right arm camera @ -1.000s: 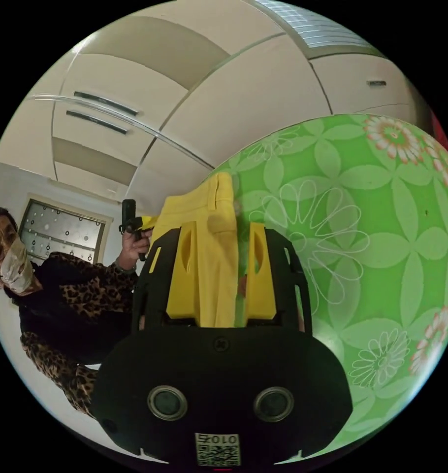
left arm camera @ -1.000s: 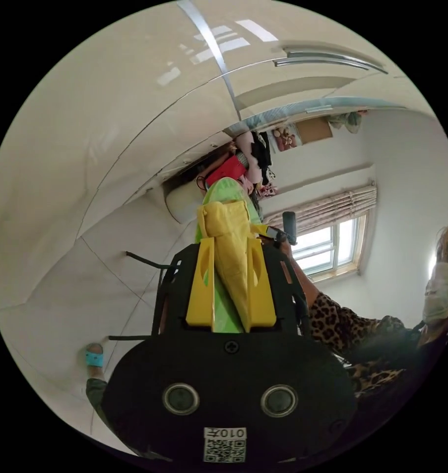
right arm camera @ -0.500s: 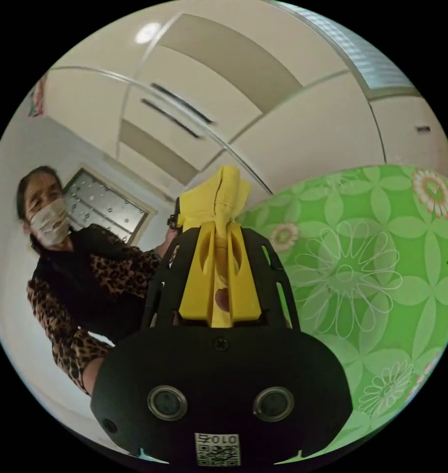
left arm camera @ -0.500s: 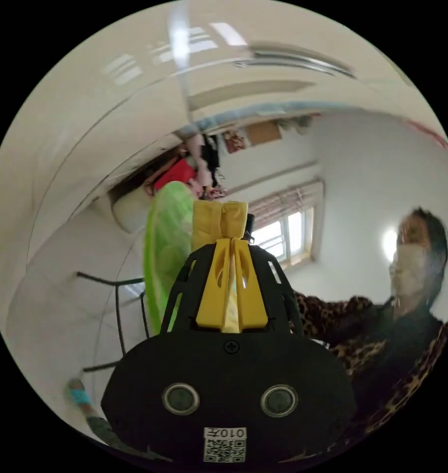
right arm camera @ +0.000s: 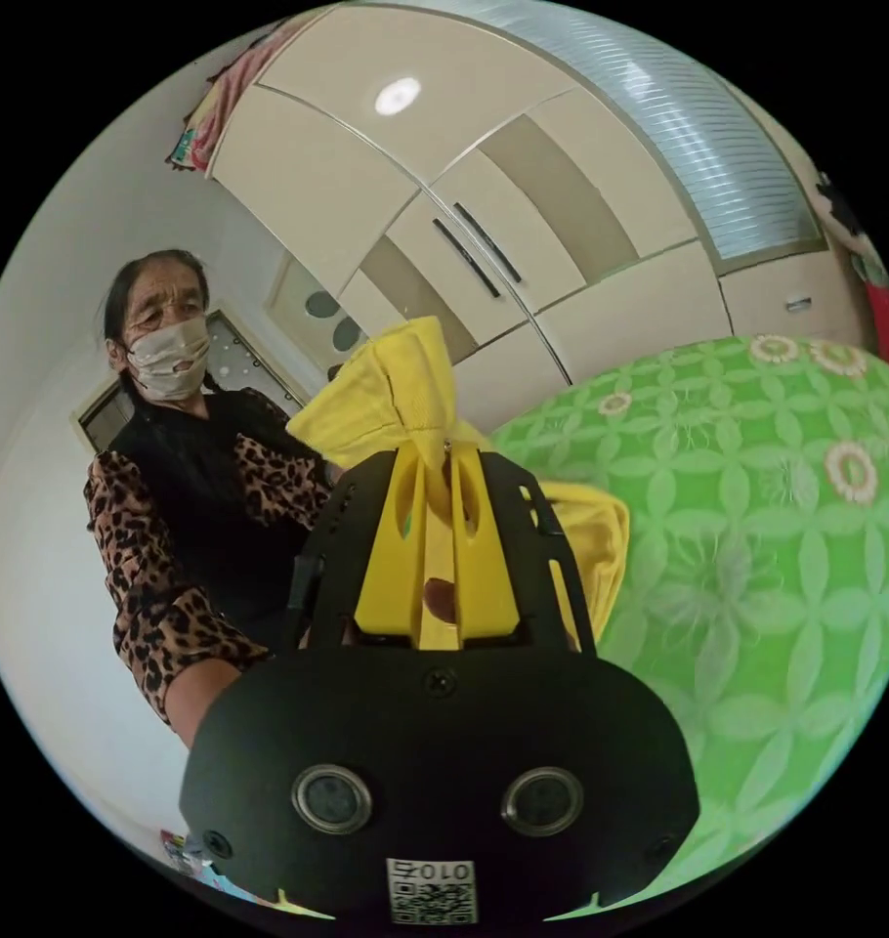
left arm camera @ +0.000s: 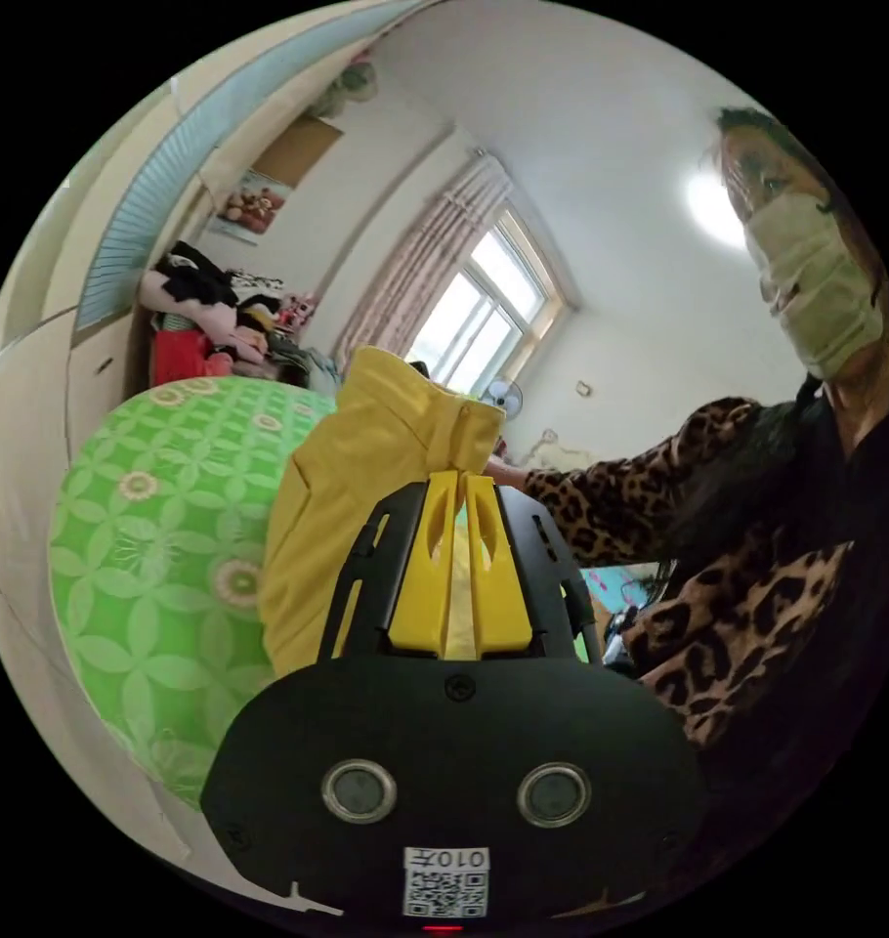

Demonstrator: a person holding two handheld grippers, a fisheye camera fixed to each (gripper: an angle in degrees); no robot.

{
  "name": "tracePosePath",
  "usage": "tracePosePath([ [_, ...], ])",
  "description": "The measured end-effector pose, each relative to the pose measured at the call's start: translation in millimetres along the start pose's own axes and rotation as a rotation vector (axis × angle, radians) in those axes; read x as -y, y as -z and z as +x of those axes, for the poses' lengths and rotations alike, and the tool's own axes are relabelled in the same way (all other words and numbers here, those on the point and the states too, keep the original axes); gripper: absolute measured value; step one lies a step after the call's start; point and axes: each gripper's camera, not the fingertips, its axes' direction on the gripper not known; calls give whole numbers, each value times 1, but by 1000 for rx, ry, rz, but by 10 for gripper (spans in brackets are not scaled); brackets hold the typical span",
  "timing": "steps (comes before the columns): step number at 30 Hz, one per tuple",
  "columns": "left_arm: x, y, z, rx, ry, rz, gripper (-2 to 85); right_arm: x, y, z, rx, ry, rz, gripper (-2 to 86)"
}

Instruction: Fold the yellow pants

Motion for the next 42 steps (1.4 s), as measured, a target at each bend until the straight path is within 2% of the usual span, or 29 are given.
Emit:
tracePosePath([
  [2, -3, -32, 17, 19, -36, -90, -2, -63, 3, 1, -50, -197, -2, 67],
  [5, -13, -82, 39, 41, -91, -262, -3, -155, 16, -22, -146, -366, 50, 64],
  [9, -32, -133, 60, 83, -136, -457, -3, -256, 43, -72, -148, -441, 264, 46],
  [12, -39, -150, 65, 88, -139, -516, -3, -302, 45, -109, -145, -492, 404, 67],
  [15, -38, -159, 71, 104, -147, -543, -3, -308, 20, -129, -150, -523, 410, 94],
  [19, -29, -161, 73, 95, -136, -560, -3, -302, -34, -132, -253, -708, 309, 112],
  [24, 2, -126, 78, 34, -53, -400, -3, -317, -84, -149, -384, -889, 247, 128],
  [27, 13, -123, 76, 4, -52, -377, -3, -328, -107, -156, -299, -894, 310, 130],
  [29, 13, -128, 76, -3, -62, -408, -3, -336, -120, -153, -168, -875, 407, 131],
  [33, 16, -130, 71, -25, -50, -440, -3, -349, -133, -148, -80, -925, 504, 102],
  [35, 26, -123, 73, -34, -51, -416, -3, -352, -133, -163, -104, -916, 559, 66],
  [40, 61, -109, 102, -35, -168, -374, -3, -355, -121, -228, -267, -820, 608, 42],
  [42, 59, -126, 109, -40, -193, -409, -3, -370, -122, -240, -344, -863, 584, 39],
])
